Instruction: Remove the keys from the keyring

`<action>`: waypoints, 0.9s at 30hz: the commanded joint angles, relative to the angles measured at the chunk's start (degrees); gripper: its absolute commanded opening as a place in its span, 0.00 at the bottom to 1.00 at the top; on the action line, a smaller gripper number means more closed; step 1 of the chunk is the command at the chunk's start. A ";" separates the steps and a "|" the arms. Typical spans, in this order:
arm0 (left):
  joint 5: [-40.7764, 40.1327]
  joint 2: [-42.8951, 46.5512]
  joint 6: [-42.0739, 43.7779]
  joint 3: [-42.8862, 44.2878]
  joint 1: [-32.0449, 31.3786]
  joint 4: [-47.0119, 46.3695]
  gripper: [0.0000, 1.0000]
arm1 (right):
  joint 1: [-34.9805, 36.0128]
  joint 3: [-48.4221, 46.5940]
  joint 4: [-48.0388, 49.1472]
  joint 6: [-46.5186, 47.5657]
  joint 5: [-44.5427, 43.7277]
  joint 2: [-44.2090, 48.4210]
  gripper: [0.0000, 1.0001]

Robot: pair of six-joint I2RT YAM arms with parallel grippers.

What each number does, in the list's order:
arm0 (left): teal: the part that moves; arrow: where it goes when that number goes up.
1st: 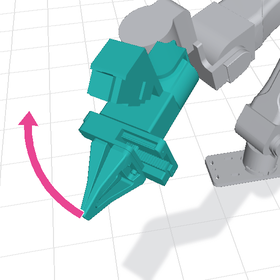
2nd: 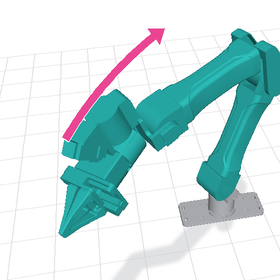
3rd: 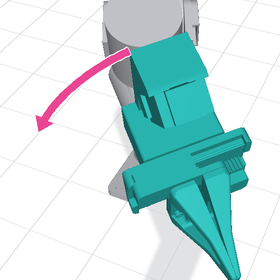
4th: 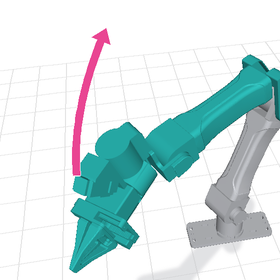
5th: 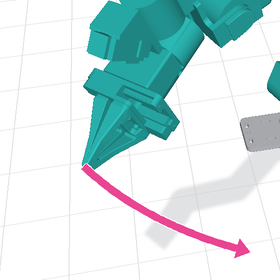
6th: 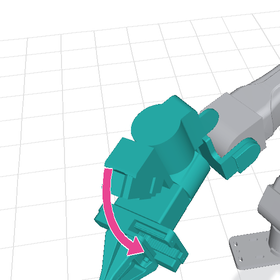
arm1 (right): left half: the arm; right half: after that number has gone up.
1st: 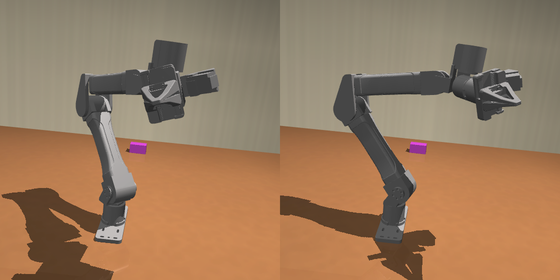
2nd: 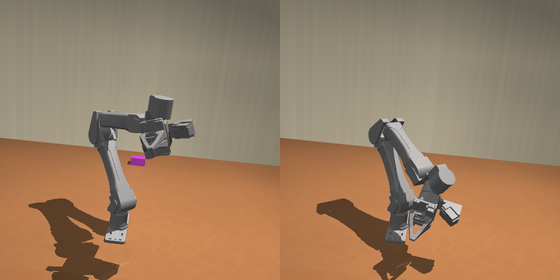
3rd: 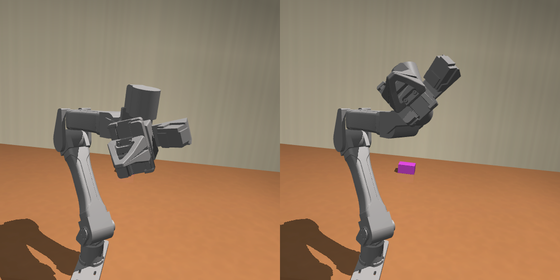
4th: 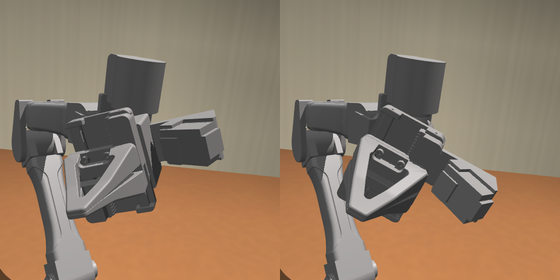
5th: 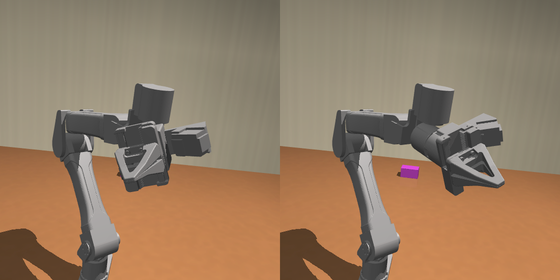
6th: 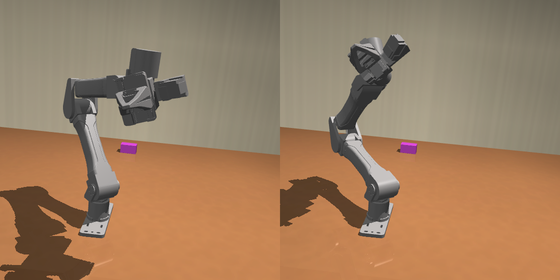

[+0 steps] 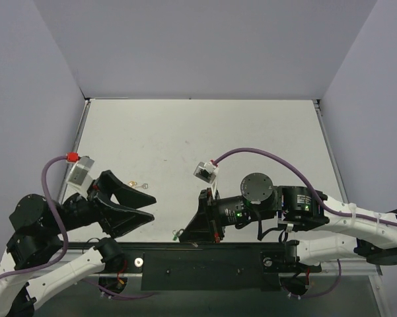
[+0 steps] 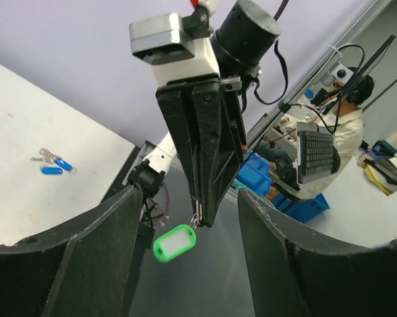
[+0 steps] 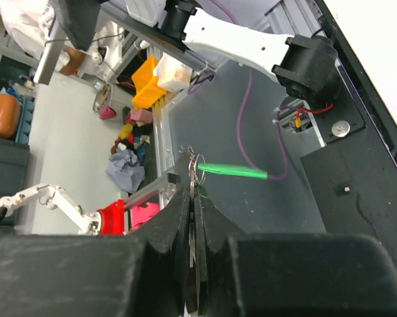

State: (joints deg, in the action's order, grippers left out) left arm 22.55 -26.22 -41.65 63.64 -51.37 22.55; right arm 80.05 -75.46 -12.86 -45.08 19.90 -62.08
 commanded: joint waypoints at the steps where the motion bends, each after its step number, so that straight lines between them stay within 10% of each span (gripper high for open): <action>1: 3.83 2.40 -6.16 -3.07 0.13 -10.59 0.69 | 0.54 -2.06 -0.85 3.68 -0.39 1.00 0.00; 17: -2.32 6.97 -19.08 -20.22 0.13 -33.53 0.55 | 0.54 11.81 16.08 2.72 -17.61 11.63 0.00; 27: -17.88 1.00 -11.71 -9.41 0.22 1.52 0.55 | 0.54 12.27 2.60 -1.76 -30.96 12.87 0.00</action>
State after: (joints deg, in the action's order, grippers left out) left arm 12.19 -22.33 -57.80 49.15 -51.37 9.93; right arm 80.31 -61.19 -4.82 -44.01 -1.98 -48.58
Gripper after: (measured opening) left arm 0.552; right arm 0.006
